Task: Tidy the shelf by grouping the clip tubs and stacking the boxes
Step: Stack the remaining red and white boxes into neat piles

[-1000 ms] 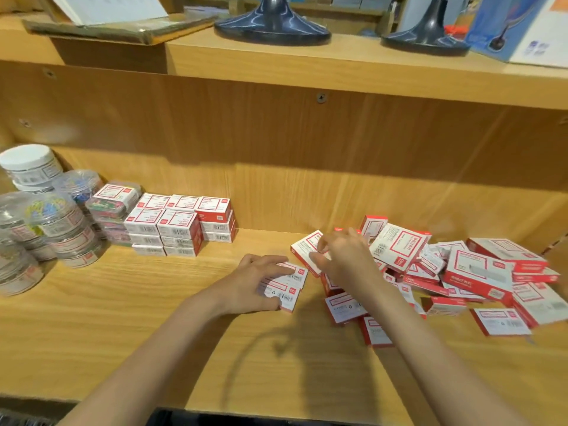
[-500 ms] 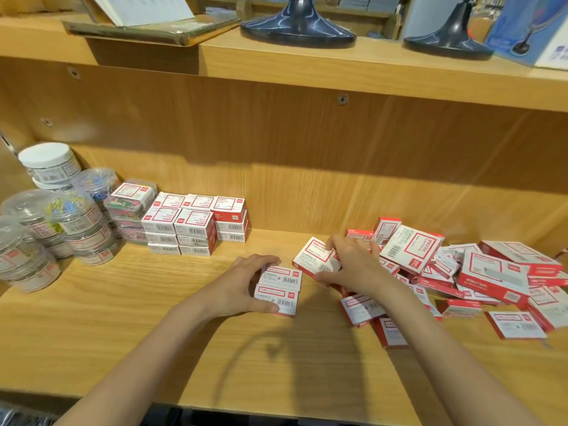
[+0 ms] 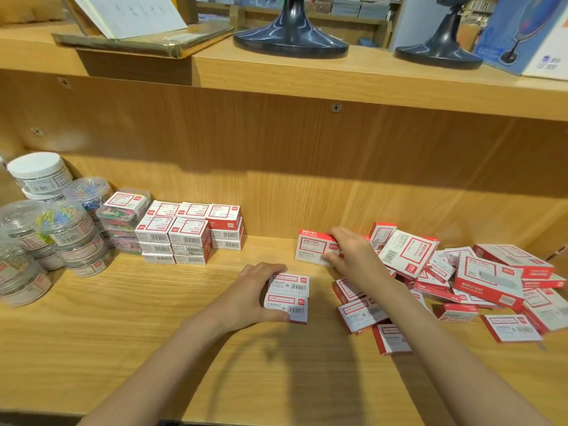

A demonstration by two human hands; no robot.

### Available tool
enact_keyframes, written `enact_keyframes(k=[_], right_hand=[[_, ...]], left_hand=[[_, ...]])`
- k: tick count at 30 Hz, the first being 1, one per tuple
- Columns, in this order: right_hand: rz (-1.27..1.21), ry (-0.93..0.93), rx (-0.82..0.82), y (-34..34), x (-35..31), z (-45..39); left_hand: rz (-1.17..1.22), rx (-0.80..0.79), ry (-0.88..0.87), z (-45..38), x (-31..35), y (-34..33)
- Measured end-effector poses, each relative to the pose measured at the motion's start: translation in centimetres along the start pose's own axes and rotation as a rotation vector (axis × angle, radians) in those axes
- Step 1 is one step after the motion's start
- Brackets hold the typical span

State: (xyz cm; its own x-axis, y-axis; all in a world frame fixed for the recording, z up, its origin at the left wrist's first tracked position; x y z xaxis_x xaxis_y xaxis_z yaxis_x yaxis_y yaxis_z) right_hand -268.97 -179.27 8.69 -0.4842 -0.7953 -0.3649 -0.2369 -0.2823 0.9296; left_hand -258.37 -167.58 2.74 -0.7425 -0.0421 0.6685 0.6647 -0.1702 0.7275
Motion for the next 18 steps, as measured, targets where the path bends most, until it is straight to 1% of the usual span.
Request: enact_keyframes(k=[4,8,12,13,14,15,16,17,18], right_hand=[[-0.118,-0.082,0.119,0.6,1.7,0.2],[-0.344,-0.138,0.166,1.7,3.0,1.1],[-0.619,-0.203,0.276,4.6,3.5,3.1],[-0.643,-0.252,0.262,5.3,4.1,3.6],[-0.645,-0.309,0.204,5.8,4.8,4.0],[-0.631,-0.364,0.114,5.9,5.5,4.5],[-0.609,-0.404,0.024,5.8,6.1,5.2],[-0.573,-0.433,-0.032,5.7,6.7,6.0],[-0.519,-0.457,-0.045,5.8,7.2,6.8]], left_hand=[[0.003,0.034,0.024,-0.6,0.0,0.3],[0.012,0.117,0.076,-1.2,-0.5,0.9],[-0.005,0.167,0.082,-2.2,-0.3,1.4],[-0.024,0.161,0.077,-2.6,-0.1,1.4],[-0.047,0.142,0.072,-3.0,0.0,1.3],[-0.067,0.107,0.076,-3.4,0.0,1.2],[-0.086,0.060,0.087,-3.7,0.0,1.1],[-0.101,0.011,0.096,-4.1,-0.1,1.0],[-0.114,-0.025,0.097,-4.3,-0.1,1.0]])
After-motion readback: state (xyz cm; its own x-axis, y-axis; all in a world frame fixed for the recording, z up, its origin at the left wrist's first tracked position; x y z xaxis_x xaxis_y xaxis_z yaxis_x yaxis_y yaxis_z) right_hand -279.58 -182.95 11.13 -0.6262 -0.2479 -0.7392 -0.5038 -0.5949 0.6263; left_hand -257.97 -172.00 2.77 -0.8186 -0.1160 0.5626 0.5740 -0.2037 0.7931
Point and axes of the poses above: each hand's wrist, its own z-axis away from the middle knuckle, its own y-axis out of the back of the hand, x = y × z, the point moved 9 cm from there along -z, towards the middle knuckle, and after that the axes turned 14 degrees about -x, right-handed, at the moved point
